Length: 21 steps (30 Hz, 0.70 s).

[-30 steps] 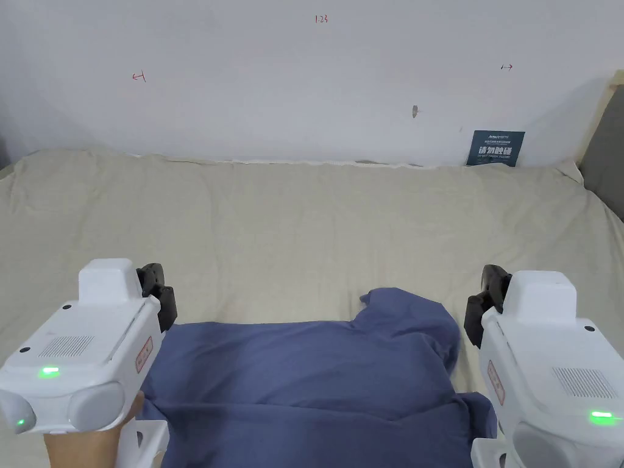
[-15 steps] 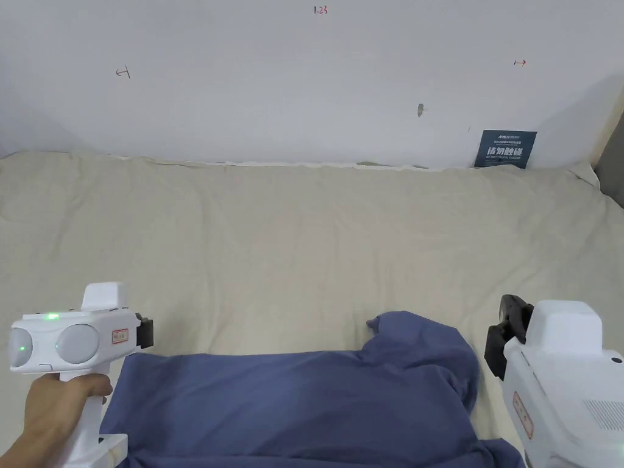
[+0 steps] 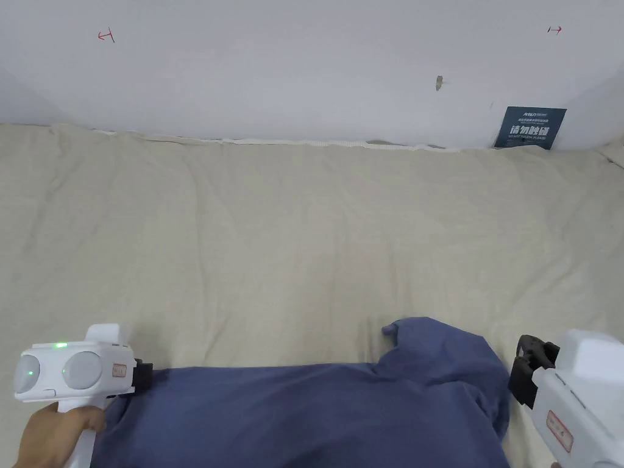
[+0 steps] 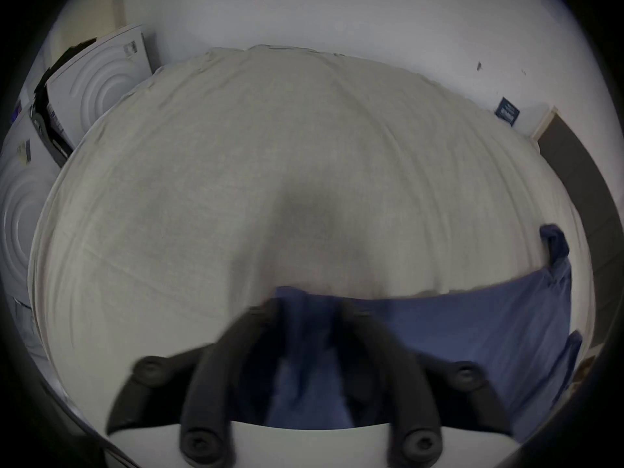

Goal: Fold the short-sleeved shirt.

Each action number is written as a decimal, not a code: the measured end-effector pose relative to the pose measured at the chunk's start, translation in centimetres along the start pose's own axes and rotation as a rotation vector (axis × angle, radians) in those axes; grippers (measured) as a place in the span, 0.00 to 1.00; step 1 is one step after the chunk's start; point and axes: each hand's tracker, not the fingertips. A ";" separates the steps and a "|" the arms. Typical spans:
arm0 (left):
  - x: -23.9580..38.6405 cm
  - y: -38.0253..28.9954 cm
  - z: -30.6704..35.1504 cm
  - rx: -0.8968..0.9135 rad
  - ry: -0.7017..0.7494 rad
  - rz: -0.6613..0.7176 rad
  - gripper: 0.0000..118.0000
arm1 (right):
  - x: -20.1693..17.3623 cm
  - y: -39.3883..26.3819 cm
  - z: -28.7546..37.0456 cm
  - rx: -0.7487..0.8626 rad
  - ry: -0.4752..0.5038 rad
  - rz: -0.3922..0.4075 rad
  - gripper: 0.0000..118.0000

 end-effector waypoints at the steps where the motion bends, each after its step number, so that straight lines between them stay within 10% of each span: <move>1: 0.4 -0.1 0.2 0.027 0.002 -0.018 0.09 | 0.4 -0.1 -1.0 -0.023 0.006 -0.018 0.01; 6: -0.2 -0.3 -0.1 0.042 -0.024 -0.015 0.03 | 2.5 0.1 -6.8 -0.164 0.004 -0.055 0.05; 12: -1.2 -0.9 3.9 0.164 -0.091 0.046 0.02 | 3.4 -1.1 -15.9 -0.420 -0.008 -0.026 0.90; 13: -1.3 -0.9 4.5 0.172 -0.099 0.049 0.02 | 3.2 -1.5 -16.9 -0.438 -0.017 -0.017 0.92; 19: -1.4 -1.3 6.8 0.201 -0.119 0.042 0.02 | 1.6 -3.4 -19.0 -0.512 -0.031 0.033 0.60; 20: -1.3 -1.3 7.0 0.201 -0.120 0.043 0.02 | 1.4 -3.1 -18.0 -0.467 -0.036 0.044 0.48; 21: -1.3 -1.4 7.2 0.202 -0.120 0.045 0.02 | 1.2 -2.7 -17.4 -0.459 -0.023 0.061 0.15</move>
